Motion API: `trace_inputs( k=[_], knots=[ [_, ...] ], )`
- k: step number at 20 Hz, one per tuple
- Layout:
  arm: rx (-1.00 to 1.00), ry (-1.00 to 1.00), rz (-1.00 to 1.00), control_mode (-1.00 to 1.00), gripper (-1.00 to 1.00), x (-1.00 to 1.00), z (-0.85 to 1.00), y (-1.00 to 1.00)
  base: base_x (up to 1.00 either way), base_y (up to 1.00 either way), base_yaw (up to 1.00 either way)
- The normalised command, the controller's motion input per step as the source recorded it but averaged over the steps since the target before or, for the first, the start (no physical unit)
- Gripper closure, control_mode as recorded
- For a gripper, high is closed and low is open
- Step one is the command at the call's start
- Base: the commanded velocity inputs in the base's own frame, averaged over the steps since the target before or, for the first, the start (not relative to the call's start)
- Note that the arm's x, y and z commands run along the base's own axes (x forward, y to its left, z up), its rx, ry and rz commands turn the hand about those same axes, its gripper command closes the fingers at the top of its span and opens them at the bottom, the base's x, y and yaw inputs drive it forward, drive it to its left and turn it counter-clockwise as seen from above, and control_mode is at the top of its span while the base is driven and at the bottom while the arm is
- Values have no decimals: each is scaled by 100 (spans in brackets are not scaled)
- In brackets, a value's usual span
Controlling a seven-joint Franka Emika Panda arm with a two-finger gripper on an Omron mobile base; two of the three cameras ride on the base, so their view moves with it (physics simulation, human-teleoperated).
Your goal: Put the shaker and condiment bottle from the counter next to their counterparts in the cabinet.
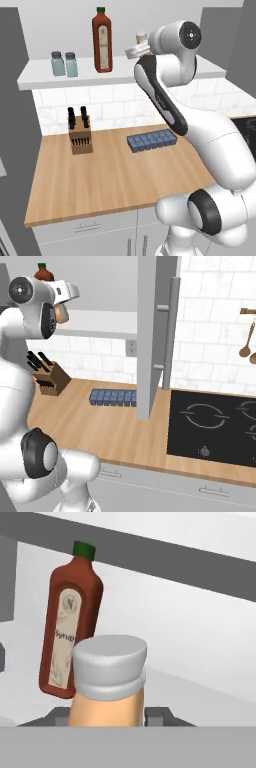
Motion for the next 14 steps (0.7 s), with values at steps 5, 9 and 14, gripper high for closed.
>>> trace_inputs(
  k=[5, 9, 14],
  knots=[
    [18, 6, 0, -100, 100, 42, 0, -21, 0, 0, 0],
    [14, 0, 0, -100, 100, 1, -6, 0, 0, 0, 0],
    [12, -24, 0, -100, 100, -5, -36, 1, 0, 0, 0]
  ],
)
